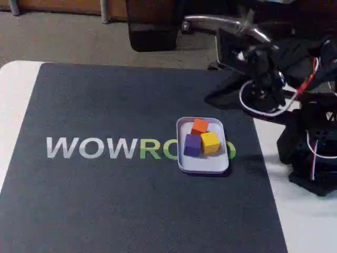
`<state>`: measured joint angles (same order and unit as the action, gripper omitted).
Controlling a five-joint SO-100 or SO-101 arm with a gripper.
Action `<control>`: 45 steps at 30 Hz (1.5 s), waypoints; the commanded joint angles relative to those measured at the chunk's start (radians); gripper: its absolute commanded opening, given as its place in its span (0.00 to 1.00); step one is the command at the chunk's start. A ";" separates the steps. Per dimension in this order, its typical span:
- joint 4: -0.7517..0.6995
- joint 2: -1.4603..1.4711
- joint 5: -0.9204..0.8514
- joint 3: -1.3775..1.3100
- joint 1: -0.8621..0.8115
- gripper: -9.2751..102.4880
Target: Move blocks one by one until all three blocks are in the tray.
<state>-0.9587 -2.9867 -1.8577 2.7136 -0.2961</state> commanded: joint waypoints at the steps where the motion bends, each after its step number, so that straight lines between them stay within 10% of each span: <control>1: -0.005 -0.112 0.005 0.074 0.003 0.01; 45: -0.261 -0.321 -0.282 0.456 -0.130 0.01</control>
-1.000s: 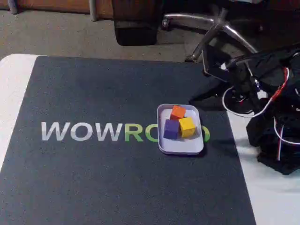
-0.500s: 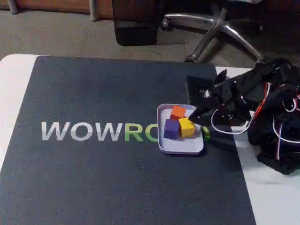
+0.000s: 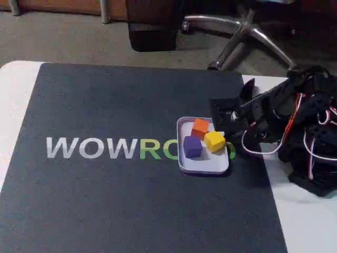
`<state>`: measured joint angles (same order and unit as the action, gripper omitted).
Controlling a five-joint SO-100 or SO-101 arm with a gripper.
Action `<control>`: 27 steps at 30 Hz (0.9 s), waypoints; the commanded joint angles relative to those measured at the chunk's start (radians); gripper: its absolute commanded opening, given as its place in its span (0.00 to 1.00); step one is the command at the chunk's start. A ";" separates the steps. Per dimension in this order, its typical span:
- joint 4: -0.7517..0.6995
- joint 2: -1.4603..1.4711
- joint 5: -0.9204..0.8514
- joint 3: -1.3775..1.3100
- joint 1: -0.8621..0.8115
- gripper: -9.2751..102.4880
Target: Move blocks one by one until all three blocks are in the tray.
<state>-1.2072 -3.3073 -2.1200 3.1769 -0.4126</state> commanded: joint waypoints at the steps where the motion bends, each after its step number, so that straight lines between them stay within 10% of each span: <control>1: -0.012 0.000 -0.020 -0.008 -0.014 0.01; 27: -0.015 -0.002 0.015 -0.008 0.008 0.10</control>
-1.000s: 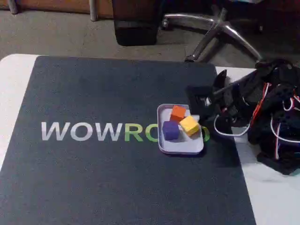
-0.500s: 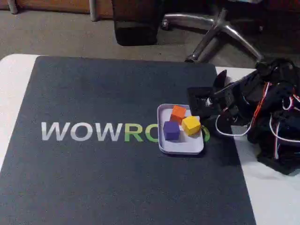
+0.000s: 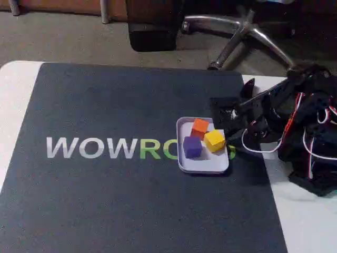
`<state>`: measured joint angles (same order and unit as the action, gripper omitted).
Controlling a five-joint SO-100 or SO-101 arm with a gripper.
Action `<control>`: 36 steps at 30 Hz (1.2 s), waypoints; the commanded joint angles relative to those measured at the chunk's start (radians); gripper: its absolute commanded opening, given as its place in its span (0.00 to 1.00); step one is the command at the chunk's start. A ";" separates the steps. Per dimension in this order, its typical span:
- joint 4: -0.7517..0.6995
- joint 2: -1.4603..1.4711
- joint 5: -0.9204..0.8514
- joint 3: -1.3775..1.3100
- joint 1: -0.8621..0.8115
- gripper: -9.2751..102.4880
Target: Move blocks one by one until all three blocks are in the tray.
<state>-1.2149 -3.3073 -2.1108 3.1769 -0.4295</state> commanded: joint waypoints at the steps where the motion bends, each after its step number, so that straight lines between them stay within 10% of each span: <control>1: -0.008 -0.002 0.006 -0.008 0.041 0.10; 36: -0.012 -0.002 0.031 -0.008 0.055 0.10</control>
